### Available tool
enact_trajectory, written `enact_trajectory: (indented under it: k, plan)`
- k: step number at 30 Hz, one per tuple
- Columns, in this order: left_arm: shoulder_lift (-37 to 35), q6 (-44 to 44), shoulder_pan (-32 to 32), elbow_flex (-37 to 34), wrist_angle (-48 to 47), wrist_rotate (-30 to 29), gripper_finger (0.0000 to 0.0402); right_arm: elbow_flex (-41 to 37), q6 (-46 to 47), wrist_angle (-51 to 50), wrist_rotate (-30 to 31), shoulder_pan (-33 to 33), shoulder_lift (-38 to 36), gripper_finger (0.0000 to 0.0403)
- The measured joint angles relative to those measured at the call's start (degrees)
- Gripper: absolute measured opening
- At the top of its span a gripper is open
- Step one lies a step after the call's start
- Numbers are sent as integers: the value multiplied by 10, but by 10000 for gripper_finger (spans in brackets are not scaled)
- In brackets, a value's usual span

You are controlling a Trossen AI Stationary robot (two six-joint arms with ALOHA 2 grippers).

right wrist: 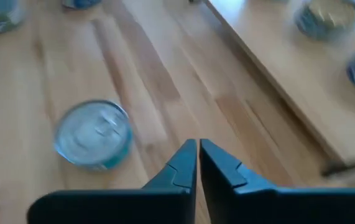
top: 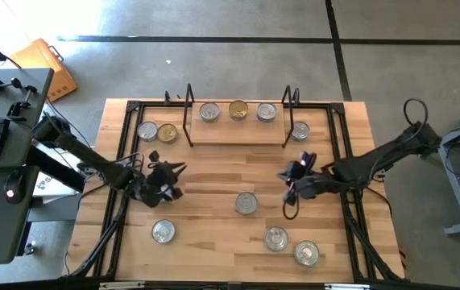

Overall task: Stack canned seafood by type on shelf
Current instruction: Adjust the tuna cans and shelf

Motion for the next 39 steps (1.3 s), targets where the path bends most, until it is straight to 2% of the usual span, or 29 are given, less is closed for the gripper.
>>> enact_trajectory:
  k: [5,8,12,16,18,24,31,36,39]
  plan:
    - [0,-39,42,-11,-16,-25,128,-74,94,-42,10,-14,-44,90]
    - [0,-44,76,-35,7,-51,161,-115,113,-43,53,-30,-58,150]
    - [1,-68,123,-70,39,-61,179,-142,113,-24,136,-48,-65,214]
    - [1,-19,157,-106,151,-39,181,-144,90,13,229,-61,-65,234]
    - [1,33,170,-121,229,-18,181,-144,48,44,244,-73,-64,235]
    - [1,165,224,-143,381,36,182,-144,-70,125,212,-139,-64,236]
    - [1,201,297,-145,409,113,182,-144,-158,188,129,-226,-64,236]
    - [13,218,332,-145,434,127,182,-143,-193,229,72,-259,-63,236]
    - [30,240,345,-145,470,135,182,-143,-205,243,62,-268,-63,236]
